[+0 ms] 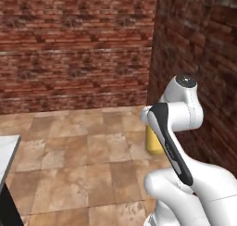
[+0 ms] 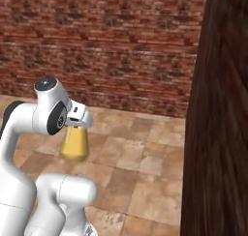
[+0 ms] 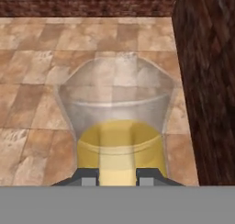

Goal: There is a tray on the dining counter. Grab the cup, mug, and pitcher and place them on the tray. The pitcher may be placed next to the tray if it cannot fit the tray.

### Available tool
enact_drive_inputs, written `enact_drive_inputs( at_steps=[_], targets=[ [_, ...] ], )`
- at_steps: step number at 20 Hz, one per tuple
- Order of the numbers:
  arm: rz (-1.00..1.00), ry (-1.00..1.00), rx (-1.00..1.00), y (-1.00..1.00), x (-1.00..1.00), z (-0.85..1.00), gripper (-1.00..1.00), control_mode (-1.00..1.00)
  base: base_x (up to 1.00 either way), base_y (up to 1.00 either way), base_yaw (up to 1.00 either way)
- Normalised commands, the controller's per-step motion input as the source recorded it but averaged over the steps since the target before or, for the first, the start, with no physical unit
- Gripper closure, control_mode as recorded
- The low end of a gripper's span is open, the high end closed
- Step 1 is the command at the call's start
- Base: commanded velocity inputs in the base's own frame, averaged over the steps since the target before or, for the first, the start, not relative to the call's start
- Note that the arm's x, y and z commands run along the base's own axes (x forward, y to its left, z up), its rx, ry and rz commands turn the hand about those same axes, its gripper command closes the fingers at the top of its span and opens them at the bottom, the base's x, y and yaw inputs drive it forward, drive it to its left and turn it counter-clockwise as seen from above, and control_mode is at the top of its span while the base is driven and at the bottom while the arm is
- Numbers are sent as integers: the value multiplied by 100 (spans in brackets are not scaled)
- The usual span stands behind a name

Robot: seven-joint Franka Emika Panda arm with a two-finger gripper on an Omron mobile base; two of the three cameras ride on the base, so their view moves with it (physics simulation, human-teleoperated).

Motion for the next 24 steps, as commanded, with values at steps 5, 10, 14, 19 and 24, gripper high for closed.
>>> enact_drive_inputs(
  at_steps=[5,10,14,19,24],
  targets=[
    [0,0,0,0,0,0,100,100,100,-5,21],
    [0,0,0,0,0,0,100,100,100,-3,23],
    [0,0,0,0,0,0,100,100,100,0,29],
    [0,0,0,0,0,0,100,100,100,0,51],
    [0,0,0,0,0,0,100,100,100,0,62]
  ],
)
